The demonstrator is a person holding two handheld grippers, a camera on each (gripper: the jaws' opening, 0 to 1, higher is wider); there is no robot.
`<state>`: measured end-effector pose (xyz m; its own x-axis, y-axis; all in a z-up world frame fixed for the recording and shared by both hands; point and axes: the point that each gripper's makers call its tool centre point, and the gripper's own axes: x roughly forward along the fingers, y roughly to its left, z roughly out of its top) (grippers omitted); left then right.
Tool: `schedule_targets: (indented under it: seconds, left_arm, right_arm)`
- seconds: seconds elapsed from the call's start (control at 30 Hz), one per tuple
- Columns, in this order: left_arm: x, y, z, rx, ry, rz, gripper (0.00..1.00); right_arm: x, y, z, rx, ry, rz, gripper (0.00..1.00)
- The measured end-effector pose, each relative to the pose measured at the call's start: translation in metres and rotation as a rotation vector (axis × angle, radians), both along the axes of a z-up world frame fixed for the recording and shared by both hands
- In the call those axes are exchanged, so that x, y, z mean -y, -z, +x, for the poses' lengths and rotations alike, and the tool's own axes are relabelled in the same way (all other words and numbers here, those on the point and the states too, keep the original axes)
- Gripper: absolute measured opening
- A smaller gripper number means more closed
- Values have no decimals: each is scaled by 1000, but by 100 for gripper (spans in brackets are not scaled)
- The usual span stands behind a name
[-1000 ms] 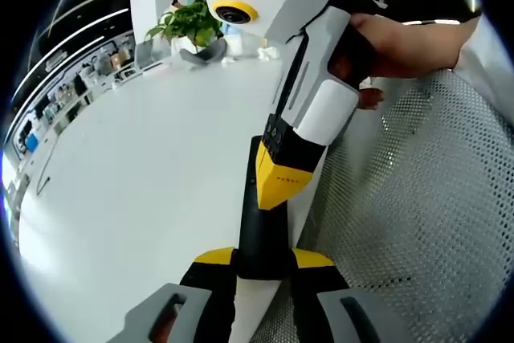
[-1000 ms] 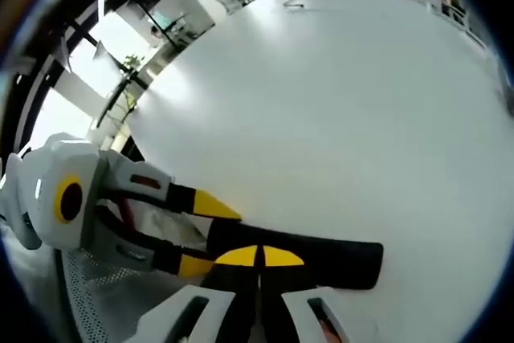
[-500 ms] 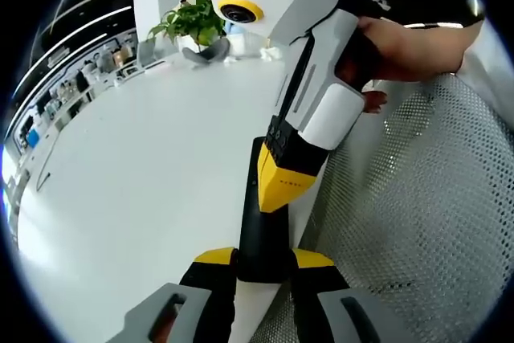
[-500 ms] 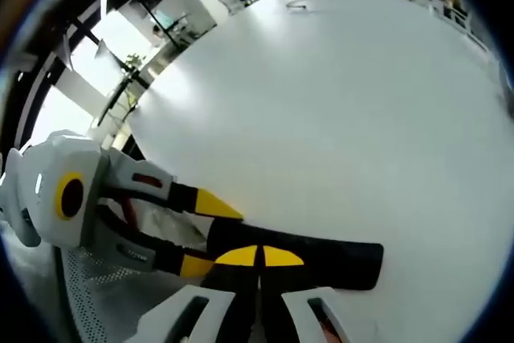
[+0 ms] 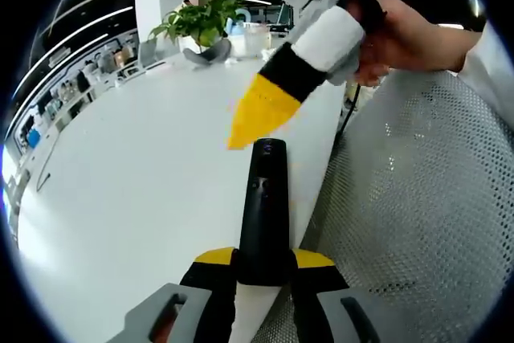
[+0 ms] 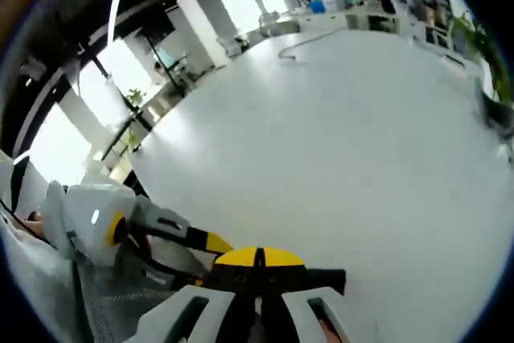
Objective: Press the specified remote control buttons in sequence, fully releasing each button before pressing the next.
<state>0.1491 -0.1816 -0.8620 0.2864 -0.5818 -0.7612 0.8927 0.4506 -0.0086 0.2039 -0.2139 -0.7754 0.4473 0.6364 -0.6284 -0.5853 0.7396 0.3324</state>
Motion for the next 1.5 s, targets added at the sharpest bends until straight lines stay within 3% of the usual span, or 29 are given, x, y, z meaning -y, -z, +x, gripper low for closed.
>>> schedule_targets:
  seconds: [0.13,0.27,0.43,0.5,0.6,0.7,0.77,1.03,1.1,1.2,1.37,1.5]
  left_arm:
    - [1,0,0,0,2,4,25]
    - [1,0,1,-1,6,9,25]
    - [0,0,0,-3,27,14,25]
    - [0,0,0,-4,32,18,25]
    - [0,0,0,-6,35,23,25]
    - [0,1,0,-9,43,31,25]
    - [0,0,0,-10,49,35,25]
    - [-1,1,4,-16,81,49,25]
    - [-1,1,5,-15,89,51,25]
    - [-1,1,5,-14,97,53,25]
    - [-1,2,8,-23,67,71,25]
    - [-2,2,9,-26,90,85,25]
  right_arm:
    - [21,-20,10,122,87,-21,0]
    - [38,-28,10,160,150,-47,0]
    - [68,-62,15,333,281,-77,0]
    - [79,-79,16,409,343,-47,0]
    - [90,-87,14,435,410,-18,2]
    - [100,-109,17,568,478,89,13]
    - [104,-116,19,607,496,109,24]
    - [104,-98,23,604,492,41,58]
    - [108,-98,24,631,508,6,61]
    - [110,-93,26,613,510,1,69]
    - [115,-90,27,605,527,-10,68]
    - [119,-86,28,582,540,-12,65]
